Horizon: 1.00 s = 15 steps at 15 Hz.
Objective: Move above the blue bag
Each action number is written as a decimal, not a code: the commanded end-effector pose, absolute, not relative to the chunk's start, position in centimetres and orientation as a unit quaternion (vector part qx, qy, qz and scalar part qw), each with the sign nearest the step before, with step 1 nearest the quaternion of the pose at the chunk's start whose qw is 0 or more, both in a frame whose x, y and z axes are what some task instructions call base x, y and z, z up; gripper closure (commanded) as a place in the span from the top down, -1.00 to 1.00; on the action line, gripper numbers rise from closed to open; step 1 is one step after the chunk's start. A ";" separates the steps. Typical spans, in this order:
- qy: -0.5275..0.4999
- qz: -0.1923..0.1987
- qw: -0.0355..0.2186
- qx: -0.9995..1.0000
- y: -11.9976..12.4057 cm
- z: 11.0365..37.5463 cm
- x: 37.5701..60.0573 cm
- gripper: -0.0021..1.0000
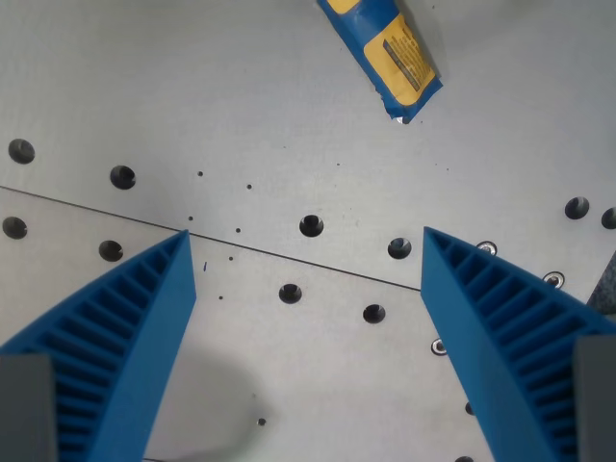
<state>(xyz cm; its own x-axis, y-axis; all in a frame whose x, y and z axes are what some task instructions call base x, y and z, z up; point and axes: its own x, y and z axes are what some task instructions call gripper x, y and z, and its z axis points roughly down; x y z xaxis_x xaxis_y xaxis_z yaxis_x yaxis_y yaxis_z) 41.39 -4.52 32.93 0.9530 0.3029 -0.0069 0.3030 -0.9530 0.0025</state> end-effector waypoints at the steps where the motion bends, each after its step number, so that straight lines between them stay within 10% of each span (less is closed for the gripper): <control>1: 0.153 0.000 0.002 0.988 -4.5 33.2 41.4 1.00; 15: 0.207 0.001 0.008 0.978 -4.5 31.9 42.1 1.00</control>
